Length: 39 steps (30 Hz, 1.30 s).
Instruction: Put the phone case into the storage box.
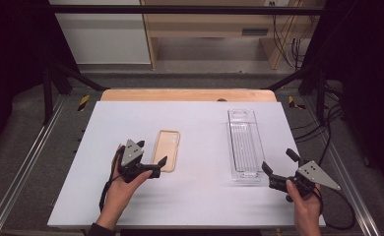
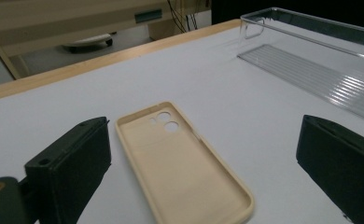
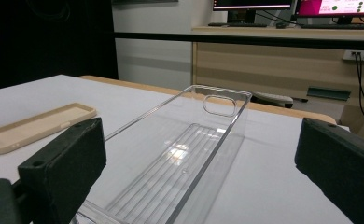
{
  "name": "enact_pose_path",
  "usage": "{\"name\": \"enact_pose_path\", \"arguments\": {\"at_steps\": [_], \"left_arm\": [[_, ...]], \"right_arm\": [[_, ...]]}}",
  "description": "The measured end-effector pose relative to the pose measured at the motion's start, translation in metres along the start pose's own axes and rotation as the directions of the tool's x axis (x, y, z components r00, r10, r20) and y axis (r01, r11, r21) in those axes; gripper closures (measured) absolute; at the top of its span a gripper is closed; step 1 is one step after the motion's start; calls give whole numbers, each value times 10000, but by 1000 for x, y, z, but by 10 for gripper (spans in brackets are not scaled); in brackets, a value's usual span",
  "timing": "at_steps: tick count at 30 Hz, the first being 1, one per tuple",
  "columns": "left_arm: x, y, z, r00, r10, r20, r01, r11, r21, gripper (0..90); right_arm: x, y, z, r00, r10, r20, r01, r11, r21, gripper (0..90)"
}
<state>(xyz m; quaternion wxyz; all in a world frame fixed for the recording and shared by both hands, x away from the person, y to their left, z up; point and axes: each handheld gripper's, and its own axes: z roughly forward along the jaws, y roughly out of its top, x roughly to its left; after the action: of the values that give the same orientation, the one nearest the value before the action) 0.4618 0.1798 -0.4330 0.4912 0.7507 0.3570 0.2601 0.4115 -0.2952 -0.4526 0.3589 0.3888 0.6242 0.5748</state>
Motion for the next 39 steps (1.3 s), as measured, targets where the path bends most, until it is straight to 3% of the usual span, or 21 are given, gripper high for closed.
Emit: {"name": "enact_pose_path", "arguments": {"at_steps": [4, 11, 14, 16, 18, 22, 24, 25, 26, 27, 32, 35, 39], "left_arm": [[-8, -4, 13, 9998, 108, 176, -117, 9986, 515, 35], [-15, -11, 10, 9996, -178, 240, 158, 9968, 790, 77], [-19, -15, 9, 9998, -113, 174, 94, 9943, 1065, 265], [-20, -15, 9, 9998, -137, 126, 121, 9927, 1200, 315], [-19, -15, 8, 9995, -286, 157, 263, 9909, 1323, 442], [-17, -17, 10, 9983, -535, 240, 477, 9789, 1986, 718], [-17, -20, 12, 9967, -726, 352, 627, 9713, 2294, 813], [-17, -22, 14, 9973, -630, 390, 510, 9654, 2559, 858], [-17, -22, 14, 9973, -630, 390, 510, 9654, 2559, 869], [-16, -22, 17, 9975, -587, 399, 450, 9579, 2837, 869], [-11, -27, 24, 9988, -472, 144, 397, 9413, 3351, 900], [-3, -29, 28, 9986, -526, 81, 469, 9416, 3333, 900], [6, -33, 34, 9961, -835, 275, 684, 9330, 3533, 900]], "right_arm": [[-1, -1, 1, 10000, 4, 18, -4, 10000, 63, 25], [0, -2, 1, 10000, -87, 8, 87, 9998, 155, 25], [0, 0, 0, 10000, -40, 30, 40, 10000, 28, 25], [0, 0, 0, 10000, 28, 20, -29, 10000, 27, 25], [-1, 0, 1, 10000, -49, 17, 49, 10000, 44, 26], [-2, -2, 1, 10000, -57, 12, 57, 9999, 124, 27], [-3, -2, 1, 10000, -34, 37, 34, 9999, 112, 27], [-2, -1, 1, 10000, -35, 41, 34, 10000, 73, 27], [-2, -1, 1, 10000, -35, 41, 34, 10000, 73, 27], [-2, -1, 1, 10000, -47, 37, 47, 10000, 74, 28], [-1, -1, 1, 9999, -94, 41, 94, 9999, 102, 28], [-1, -1, 1, 10000, -75, 47, 74, 9999, 140, 28], [-1, -1, 1, 9999, -101, 23, 101, 9999, 130, 28]]}}
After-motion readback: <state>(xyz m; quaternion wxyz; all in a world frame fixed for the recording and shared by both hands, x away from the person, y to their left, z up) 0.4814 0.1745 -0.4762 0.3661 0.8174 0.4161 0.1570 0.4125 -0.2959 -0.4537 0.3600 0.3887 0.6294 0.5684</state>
